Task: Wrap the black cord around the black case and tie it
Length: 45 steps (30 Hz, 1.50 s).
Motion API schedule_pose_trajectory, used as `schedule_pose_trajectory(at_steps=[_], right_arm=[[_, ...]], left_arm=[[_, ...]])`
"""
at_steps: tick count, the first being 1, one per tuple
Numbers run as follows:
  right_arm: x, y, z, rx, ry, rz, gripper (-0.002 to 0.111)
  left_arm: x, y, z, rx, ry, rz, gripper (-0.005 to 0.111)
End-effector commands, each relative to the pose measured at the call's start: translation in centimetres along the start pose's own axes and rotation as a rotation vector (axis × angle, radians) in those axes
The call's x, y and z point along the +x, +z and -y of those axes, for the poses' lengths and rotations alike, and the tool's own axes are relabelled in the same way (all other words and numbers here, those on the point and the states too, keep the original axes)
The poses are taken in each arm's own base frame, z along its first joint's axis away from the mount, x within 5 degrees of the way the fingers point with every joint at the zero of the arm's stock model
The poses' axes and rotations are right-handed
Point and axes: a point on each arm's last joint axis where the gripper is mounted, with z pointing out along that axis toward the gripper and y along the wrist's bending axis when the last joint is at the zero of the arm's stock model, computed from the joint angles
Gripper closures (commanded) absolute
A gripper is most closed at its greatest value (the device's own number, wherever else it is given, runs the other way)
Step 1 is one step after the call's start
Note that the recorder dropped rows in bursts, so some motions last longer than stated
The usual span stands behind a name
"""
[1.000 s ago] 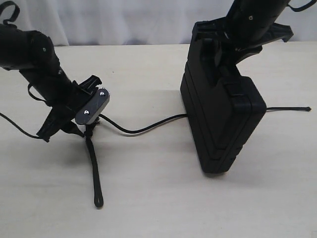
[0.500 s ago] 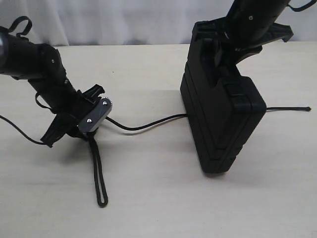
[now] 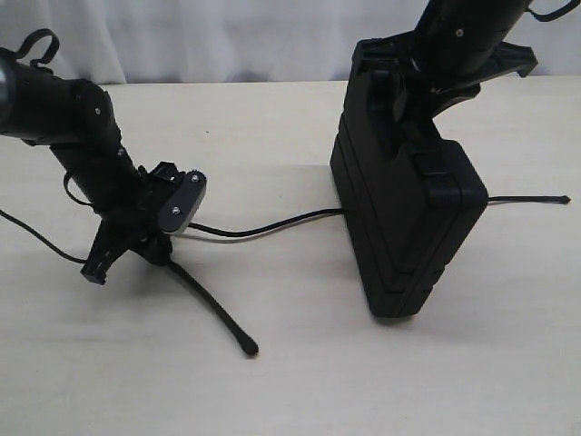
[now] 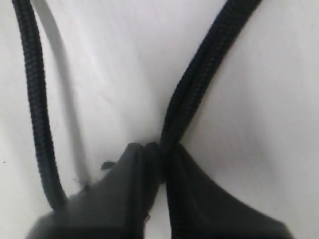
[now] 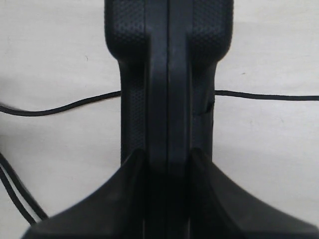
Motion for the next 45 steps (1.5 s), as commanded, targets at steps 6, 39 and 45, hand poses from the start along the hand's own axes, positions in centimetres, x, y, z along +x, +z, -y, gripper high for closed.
schedule_pose_trajectory(at_steps=[6, 39, 45], right_arm=[[-0.3, 0.4, 0.1, 0.003, -0.004, 0.018, 0.104], [-0.3, 0.4, 0.1, 0.003, -0.004, 0.018, 0.104], [-0.3, 0.4, 0.1, 0.003, -0.004, 0.018, 0.104]], left_arm=[[-0.7, -1.8, 1.2, 0.092, -0.104, 0.030, 0.107], [-7.0, -11.2, -3.4, -0.739, -0.601, 0.346, 0.107], [-8.2, -11.2, -3.4, -0.772, -0.542, 0.341, 0.107]])
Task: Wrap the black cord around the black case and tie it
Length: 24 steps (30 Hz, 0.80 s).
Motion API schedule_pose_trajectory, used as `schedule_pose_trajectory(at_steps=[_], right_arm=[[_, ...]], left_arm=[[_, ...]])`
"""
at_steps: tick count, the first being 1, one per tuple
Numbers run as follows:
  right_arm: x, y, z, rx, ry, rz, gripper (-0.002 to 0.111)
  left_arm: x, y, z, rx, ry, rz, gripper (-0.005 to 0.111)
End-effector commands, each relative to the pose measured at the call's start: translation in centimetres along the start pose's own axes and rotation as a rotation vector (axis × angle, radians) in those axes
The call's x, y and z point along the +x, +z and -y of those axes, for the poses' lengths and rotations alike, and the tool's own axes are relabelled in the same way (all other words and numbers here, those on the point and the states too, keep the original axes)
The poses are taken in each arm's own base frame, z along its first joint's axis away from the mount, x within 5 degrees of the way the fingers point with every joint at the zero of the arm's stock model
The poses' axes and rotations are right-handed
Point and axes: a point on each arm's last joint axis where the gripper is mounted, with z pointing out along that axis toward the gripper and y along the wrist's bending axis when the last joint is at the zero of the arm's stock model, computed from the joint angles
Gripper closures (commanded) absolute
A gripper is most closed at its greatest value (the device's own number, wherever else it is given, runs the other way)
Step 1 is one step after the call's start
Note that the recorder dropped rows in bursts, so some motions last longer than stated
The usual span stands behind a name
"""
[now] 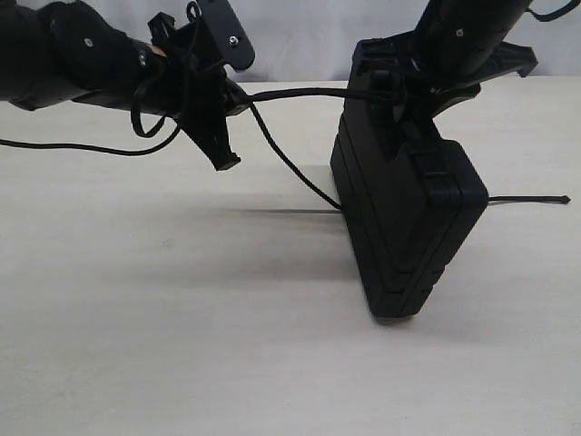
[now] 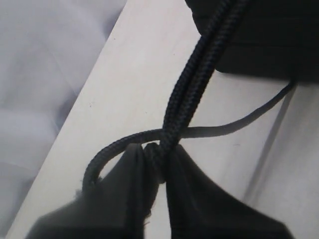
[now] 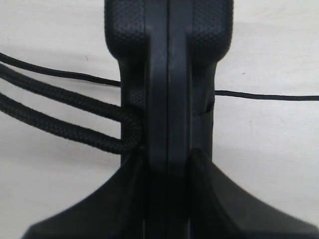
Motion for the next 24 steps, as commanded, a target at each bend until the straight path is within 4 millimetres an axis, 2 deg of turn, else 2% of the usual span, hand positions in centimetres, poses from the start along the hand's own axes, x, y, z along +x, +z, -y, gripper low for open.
schedule_pose_trajectory(at_steps=[1, 18, 24], right_arm=[[-0.30, 0.35, 0.06, 0.003, -0.004, 0.018, 0.104], [-0.30, 0.35, 0.06, 0.003, -0.004, 0.018, 0.104], [-0.30, 0.35, 0.06, 0.003, -0.004, 0.018, 0.104]], left_arm=[[-0.30, -0.13, 0.05, -0.011, 0.005, 0.009, 0.107], [-0.07, -0.12, 0.14, -0.005, 0.153, -0.020, 0.107], [-0.73, 0.08, 0.95, 0.006, 0.158, -0.003, 0.107]])
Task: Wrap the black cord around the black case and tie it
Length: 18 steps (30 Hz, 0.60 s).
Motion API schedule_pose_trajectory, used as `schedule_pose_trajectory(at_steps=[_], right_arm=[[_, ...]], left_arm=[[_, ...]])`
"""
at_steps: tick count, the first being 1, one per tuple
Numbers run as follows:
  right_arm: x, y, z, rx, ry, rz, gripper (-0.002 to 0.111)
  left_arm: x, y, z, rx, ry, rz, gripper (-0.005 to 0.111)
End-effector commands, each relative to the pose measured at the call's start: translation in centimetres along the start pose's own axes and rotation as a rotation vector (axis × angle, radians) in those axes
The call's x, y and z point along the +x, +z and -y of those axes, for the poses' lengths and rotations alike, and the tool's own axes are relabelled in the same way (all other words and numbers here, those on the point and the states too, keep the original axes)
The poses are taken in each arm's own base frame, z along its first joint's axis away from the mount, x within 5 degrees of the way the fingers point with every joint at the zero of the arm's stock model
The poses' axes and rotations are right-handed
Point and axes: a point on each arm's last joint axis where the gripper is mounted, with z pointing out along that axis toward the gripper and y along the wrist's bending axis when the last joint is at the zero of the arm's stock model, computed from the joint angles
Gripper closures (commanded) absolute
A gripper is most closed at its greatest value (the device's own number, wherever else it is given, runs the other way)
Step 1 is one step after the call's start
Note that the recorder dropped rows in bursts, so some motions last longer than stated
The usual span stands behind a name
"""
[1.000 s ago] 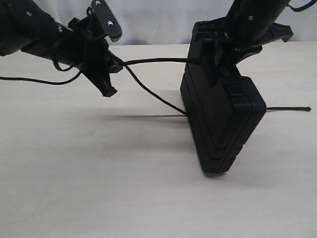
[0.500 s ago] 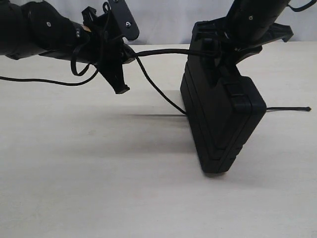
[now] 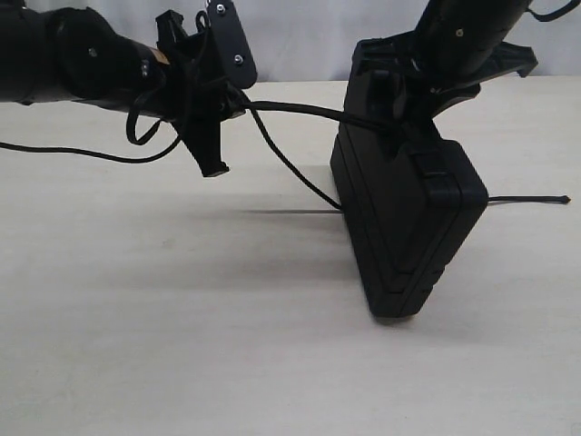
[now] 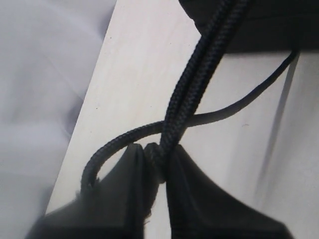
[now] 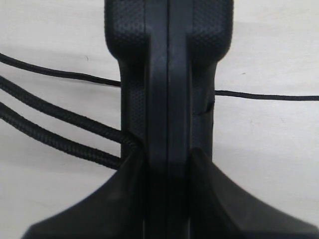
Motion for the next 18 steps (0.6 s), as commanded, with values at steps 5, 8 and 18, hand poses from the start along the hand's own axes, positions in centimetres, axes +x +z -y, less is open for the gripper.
schedule_pose_trajectory(at_steps=[5, 8, 18], right_arm=[[-0.3, 0.4, 0.1, 0.003, -0.004, 0.018, 0.104], [-0.3, 0.4, 0.1, 0.003, -0.004, 0.018, 0.104], [-0.3, 0.4, 0.1, 0.003, -0.004, 0.018, 0.104]], left_arm=[[-1.9, 0.1, 1.2, 0.000, 0.002, 0.047, 0.107], [-2.2, 0.1, 1.8, 0.023, 0.009, 0.050, 0.107], [-3.1, 0.0, 3.2, 0.087, 0.033, 0.054, 0.107]])
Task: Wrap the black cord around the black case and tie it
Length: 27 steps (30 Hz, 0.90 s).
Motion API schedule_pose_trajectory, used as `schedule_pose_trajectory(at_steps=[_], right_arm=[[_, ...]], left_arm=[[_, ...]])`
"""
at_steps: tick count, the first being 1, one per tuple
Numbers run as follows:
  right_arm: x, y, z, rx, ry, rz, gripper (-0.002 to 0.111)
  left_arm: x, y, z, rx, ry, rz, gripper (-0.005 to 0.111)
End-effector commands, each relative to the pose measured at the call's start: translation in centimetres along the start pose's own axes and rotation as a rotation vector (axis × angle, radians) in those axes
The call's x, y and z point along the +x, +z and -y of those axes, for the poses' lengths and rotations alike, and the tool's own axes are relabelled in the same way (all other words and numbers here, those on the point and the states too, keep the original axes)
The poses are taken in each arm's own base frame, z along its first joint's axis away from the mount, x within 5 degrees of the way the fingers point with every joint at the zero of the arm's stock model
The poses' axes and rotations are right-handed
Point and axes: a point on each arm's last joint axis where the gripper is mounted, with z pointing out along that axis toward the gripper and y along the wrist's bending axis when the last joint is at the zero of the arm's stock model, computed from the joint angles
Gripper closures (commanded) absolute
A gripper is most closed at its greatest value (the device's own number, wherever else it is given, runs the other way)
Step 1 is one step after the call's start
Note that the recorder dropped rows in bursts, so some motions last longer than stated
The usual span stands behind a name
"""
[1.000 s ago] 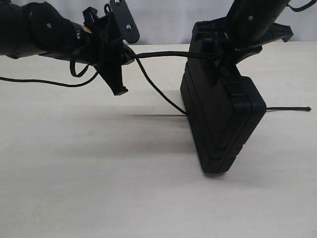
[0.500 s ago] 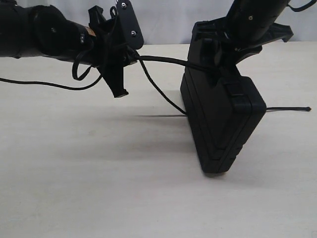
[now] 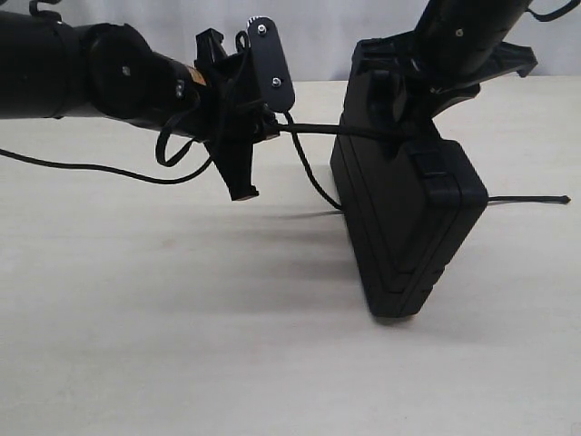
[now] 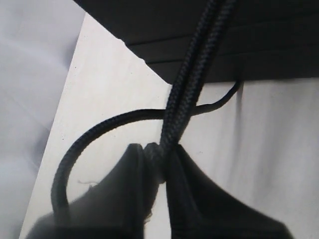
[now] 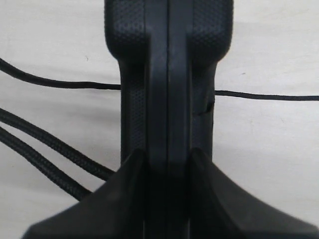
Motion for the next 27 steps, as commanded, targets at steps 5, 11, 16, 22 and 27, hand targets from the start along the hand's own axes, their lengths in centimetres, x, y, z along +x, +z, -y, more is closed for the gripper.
schedule_pose_trajectory(at_steps=[5, 11, 16, 22, 27], right_arm=[[-0.3, 0.4, 0.1, 0.003, -0.004, 0.018, 0.104], [-0.3, 0.4, 0.1, 0.003, -0.004, 0.018, 0.104], [-0.3, 0.4, 0.1, 0.003, -0.004, 0.018, 0.104], [-0.3, 0.4, 0.1, 0.003, -0.004, 0.018, 0.104], [-0.3, 0.4, 0.1, 0.003, -0.004, 0.018, 0.104]], left_arm=[[-1.5, 0.1, 1.3, 0.025, 0.015, 0.031, 0.107], [-2.7, 0.1, 1.6, -0.027, 0.028, 0.078, 0.107], [-3.0, 0.1, 1.6, -0.044, 0.008, 0.093, 0.107], [-4.2, 0.0, 2.8, -0.024, 0.034, 0.118, 0.107], [-5.5, -0.1, 3.5, -0.054, 0.061, 0.165, 0.107]])
